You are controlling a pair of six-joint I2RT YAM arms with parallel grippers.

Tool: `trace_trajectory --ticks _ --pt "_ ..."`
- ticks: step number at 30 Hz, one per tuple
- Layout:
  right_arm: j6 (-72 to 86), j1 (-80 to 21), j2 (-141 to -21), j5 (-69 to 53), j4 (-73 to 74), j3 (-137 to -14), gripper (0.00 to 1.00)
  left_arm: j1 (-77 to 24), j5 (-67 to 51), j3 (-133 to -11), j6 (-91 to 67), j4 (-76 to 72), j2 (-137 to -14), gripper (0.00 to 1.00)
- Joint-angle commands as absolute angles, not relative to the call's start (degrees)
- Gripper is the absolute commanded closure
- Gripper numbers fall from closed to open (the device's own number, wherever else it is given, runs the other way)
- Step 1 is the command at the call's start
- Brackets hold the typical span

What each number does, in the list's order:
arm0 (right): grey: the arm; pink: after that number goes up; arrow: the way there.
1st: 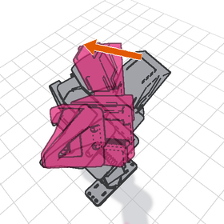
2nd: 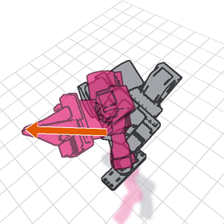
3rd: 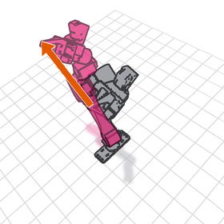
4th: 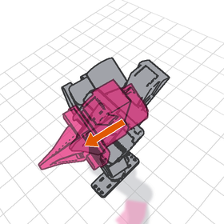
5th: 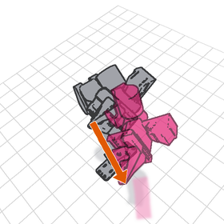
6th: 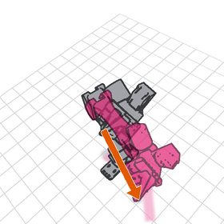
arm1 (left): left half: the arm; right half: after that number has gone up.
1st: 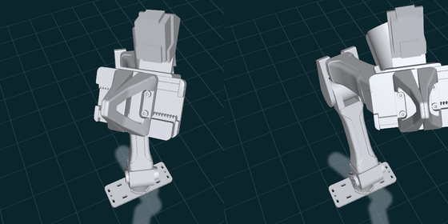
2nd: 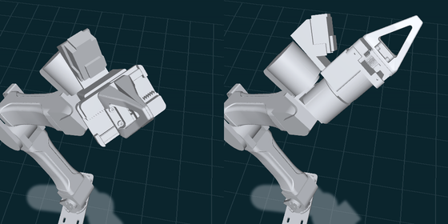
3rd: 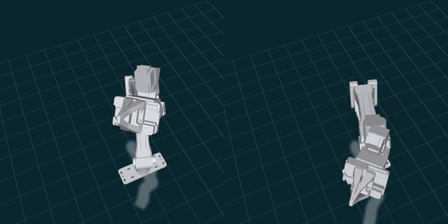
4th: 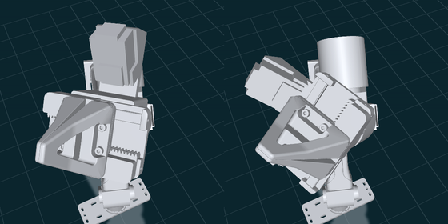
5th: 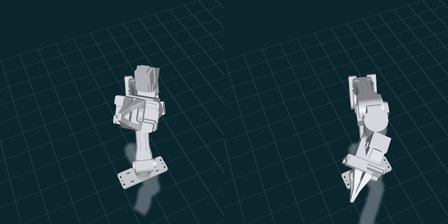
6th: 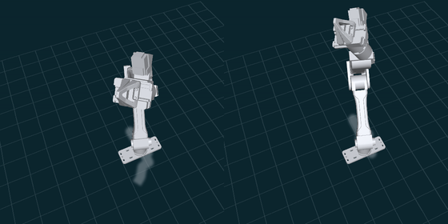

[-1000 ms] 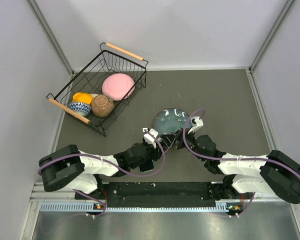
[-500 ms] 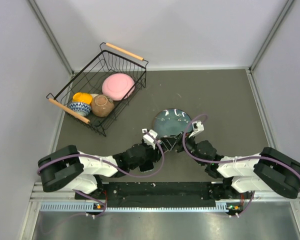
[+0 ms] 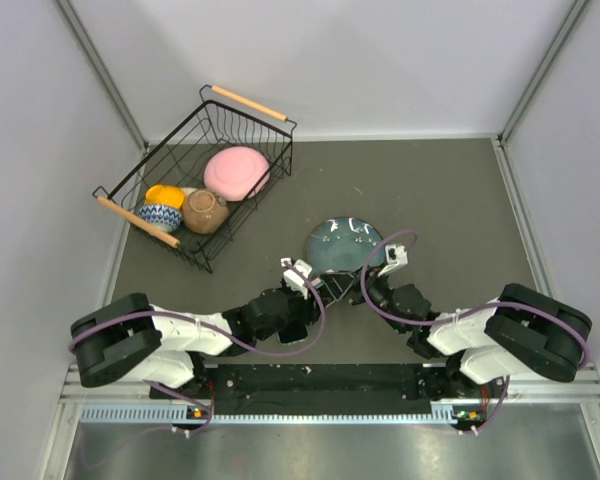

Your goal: Put the phone into the phone case

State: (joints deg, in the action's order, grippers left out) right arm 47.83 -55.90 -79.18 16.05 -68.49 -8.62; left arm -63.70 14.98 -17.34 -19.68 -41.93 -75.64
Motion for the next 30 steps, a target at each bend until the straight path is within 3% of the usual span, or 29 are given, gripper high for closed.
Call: trace_trajectory --ticks 1,5,8,9,13,17,23,30 --pt "43.1 -57.0 -80.7 16.5 -49.7 -4.1 0.19 -63.7 15.6 -17.3 -20.4 -43.5 -74.4 0.55" --pt "40.6 -57.0 -77.9 14.9 -48.8 -5.7 0.18 -63.7 14.9 -17.7 -20.0 -43.2 -74.4 0.62" --pt "38.0 -57.0 -74.5 13.4 -43.6 -8.3 0.16 -63.6 14.2 -17.7 -19.9 -42.9 -73.4 0.75" --pt "36.7 -57.0 -71.4 13.4 -41.8 -9.0 0.14 -63.6 13.9 -17.7 -20.0 -42.7 -73.0 0.84" --pt "32.8 -56.3 -59.4 15.3 -30.7 -12.3 0.06 -63.6 11.8 -17.6 -19.4 -41.2 -69.9 0.99" --pt "26.9 -52.9 -46.6 11.6 -21.6 -14.4 0.03 -63.5 9.5 -17.6 -19.1 -38.9 -65.8 1.00" --pt "20.2 -46.4 -33.9 -5.4 -9.3 -15.8 0.03 -63.0 0.7 -19.4 -18.2 -33.3 -59.1 1.00" --pt "23.5 -45.0 -28.3 -26.0 -12.2 -12.1 0.08 -62.3 -10.3 -22.5 -19.1 -27.9 -56.1 1.00"
